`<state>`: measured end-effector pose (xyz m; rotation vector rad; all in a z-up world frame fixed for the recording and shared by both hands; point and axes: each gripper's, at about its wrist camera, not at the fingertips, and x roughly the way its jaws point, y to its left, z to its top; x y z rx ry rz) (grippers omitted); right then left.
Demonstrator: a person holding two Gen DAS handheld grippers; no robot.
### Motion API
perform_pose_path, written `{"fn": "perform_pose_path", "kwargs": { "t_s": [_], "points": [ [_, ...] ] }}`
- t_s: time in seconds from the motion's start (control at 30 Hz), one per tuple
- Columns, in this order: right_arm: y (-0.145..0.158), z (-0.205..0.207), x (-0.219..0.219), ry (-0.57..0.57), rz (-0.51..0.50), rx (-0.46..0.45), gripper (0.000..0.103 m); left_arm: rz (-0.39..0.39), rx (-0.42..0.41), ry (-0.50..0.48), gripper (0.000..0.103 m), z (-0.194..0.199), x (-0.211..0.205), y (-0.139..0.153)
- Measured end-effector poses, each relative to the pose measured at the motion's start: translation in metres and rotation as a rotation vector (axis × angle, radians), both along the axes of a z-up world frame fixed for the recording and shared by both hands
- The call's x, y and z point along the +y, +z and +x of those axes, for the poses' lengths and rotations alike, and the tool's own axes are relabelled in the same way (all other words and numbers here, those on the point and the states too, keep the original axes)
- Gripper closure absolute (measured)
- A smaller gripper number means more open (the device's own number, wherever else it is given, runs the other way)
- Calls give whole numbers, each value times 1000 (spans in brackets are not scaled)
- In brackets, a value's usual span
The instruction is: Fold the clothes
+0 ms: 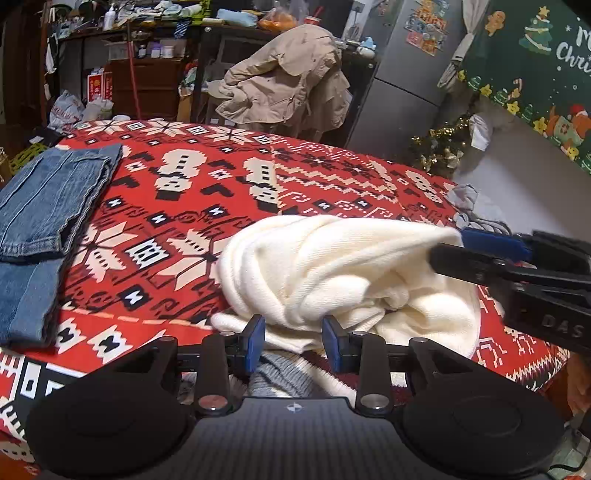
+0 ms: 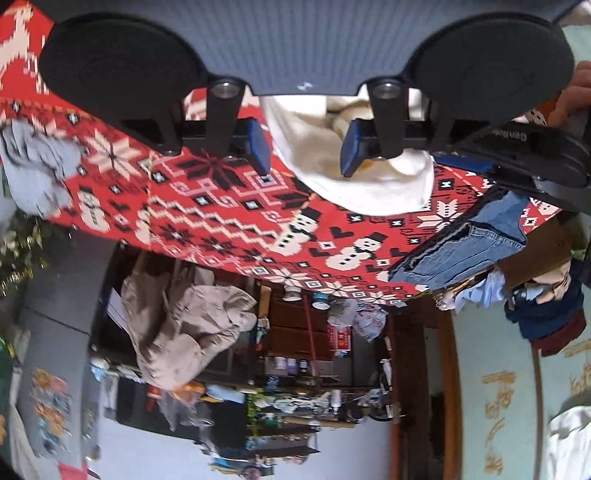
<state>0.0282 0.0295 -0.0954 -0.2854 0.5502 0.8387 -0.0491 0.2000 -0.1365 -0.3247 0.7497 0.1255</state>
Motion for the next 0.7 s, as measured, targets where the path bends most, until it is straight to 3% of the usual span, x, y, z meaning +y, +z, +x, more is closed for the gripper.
{"fn": "perform_pose_path", "kwargs": {
  "t_s": [0.07,0.13,0.43,0.7],
  "points": [
    [0,1,7,24,-13,1,59,2,-1,-6,70,2,-2,1],
    [-3,3,11,27,-33,10,95,6,-4,-11,70,3,-4,2],
    [-28,32,-39,-189,14,146,96,8,-29,-50,61,-4,-9,6],
    [-68,45,-92,-348,-49,237,96,9,-7,-48,61,2,-11,-1]
  ]
}}
